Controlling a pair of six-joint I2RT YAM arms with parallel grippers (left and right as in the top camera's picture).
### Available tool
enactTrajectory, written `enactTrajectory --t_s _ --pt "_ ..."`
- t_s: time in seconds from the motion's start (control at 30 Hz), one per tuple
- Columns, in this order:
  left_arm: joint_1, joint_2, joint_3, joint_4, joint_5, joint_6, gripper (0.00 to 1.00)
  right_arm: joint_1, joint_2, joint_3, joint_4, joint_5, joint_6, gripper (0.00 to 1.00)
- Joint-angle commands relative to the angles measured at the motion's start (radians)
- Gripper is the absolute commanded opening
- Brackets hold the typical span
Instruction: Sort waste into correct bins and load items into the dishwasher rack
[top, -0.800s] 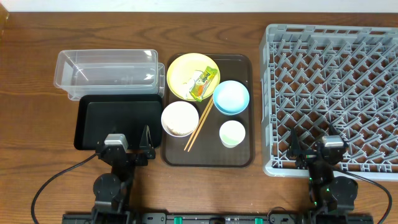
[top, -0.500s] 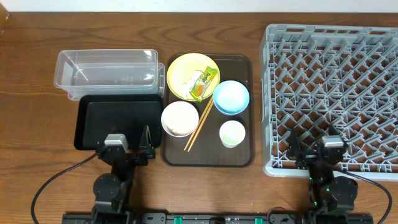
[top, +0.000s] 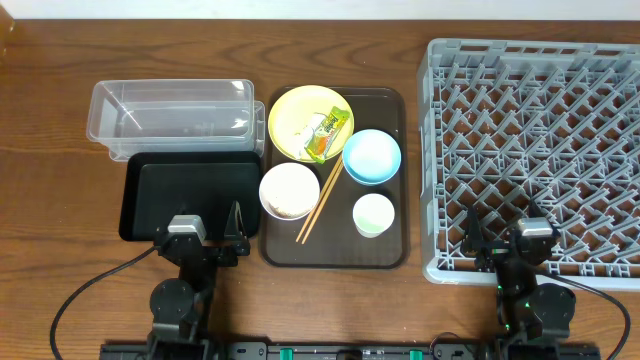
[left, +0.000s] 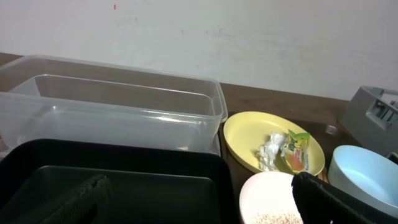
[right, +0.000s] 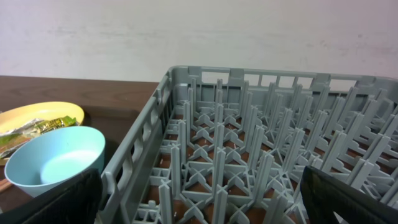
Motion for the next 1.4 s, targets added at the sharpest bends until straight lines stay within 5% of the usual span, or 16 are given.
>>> enactTrajectory --t_s 0.0,1.07,1.37 --pt "-0.004 -0.006 -0.02 -0.037 -0.02 0.02 0.95 0.018 -0.006 -0.001 -0.004 0.002 -0.01 0.99" --pt "-0.004 -0.004 -0.009 -0.043 -0.015 0.009 0.95 0.018 -0.006 -0.001 -0.004 0.005 0.08 0.99" --pt "-0.004 0.211 0.23 -0.261 0.003 0.009 0.96 0.018 0.101 0.106 -0.085 0.01 0.101 0.99"
